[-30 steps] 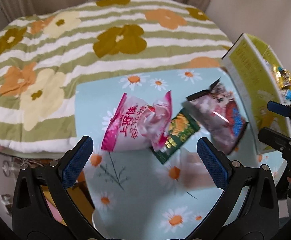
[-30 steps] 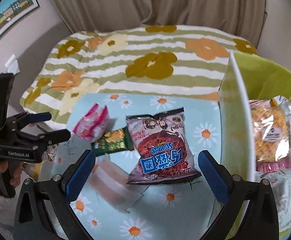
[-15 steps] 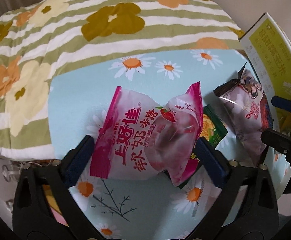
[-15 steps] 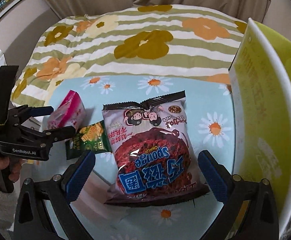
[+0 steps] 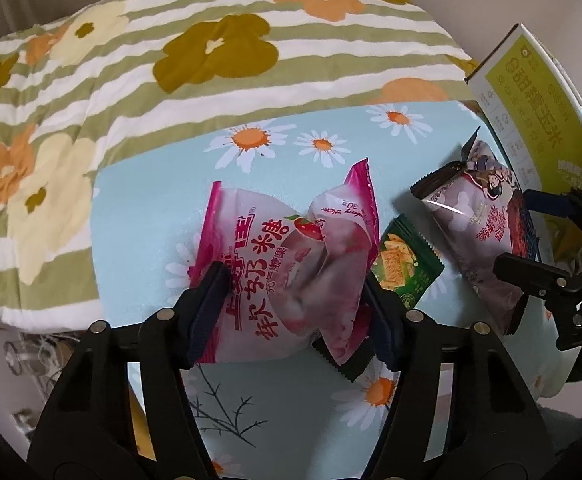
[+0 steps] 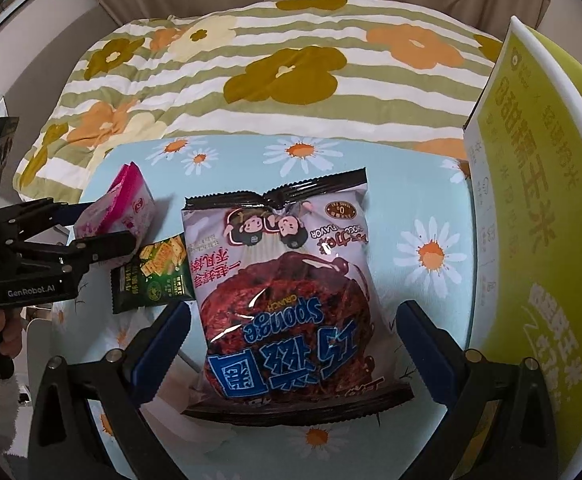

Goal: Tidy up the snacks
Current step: 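Grasp the pink candy bag with the left tool while the right tool grasps the Sponge bag, then carry the pink bag and Sponge bag into the box and open both tools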

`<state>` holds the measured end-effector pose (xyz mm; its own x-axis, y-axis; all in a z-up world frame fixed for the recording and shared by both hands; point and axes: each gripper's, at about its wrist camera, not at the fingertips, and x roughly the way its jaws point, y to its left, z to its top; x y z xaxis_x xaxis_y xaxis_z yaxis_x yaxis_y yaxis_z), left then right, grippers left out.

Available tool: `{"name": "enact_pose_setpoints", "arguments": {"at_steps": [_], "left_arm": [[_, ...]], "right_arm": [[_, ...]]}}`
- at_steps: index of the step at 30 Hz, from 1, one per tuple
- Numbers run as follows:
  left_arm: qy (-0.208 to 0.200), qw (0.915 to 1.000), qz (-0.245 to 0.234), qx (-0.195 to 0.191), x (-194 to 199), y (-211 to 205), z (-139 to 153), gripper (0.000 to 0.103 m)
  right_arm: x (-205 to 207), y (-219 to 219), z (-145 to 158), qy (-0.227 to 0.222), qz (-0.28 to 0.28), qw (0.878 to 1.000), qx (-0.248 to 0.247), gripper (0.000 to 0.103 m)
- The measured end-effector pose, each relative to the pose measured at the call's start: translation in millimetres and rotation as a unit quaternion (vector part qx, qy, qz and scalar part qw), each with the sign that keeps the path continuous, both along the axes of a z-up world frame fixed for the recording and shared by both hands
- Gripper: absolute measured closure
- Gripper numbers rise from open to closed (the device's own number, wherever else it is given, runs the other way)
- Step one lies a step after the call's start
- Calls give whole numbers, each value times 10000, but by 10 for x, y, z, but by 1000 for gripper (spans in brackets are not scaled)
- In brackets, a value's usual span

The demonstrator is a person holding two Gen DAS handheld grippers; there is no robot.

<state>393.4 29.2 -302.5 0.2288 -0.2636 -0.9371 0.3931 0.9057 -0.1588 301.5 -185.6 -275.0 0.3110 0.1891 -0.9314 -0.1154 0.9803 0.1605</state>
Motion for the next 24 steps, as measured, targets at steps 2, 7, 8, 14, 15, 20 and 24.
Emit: {"name": "enact_pose_setpoints", "arguments": {"at_steps": [2, 7, 8, 14, 15, 20, 24], "left_arm": [[-18, 10000, 67, -47, -4, 26, 32, 50], [-112, 9998, 157, -57, -46, 61, 105, 54], [-140, 9998, 160, -62, -58, 65, 126, 54], [-216, 9993, 283, -115, -133, 120, 246, 55], [-235, 9991, 317, -136, -148, 134, 274, 55], [-326, 9980, 488, -247, -246, 210, 421, 55], [-392, 9968, 622, -308, -345, 263, 521, 55]], "right_arm": [[14, -1, -6, 20, 18, 10000, 26, 1], [60, 6, -36, 81, 102, 9999, 29, 1], [79, 10, -47, 96, 114, 9999, 36, 1], [152, 22, -171, 249, 189, 9994, 120, 1], [163, 32, -193, 272, 206, 9993, 122, 1], [156, 105, -239, 275, 354, 9990, -62, 1], [108, 167, -252, 207, 543, 9979, -281, 13]]}}
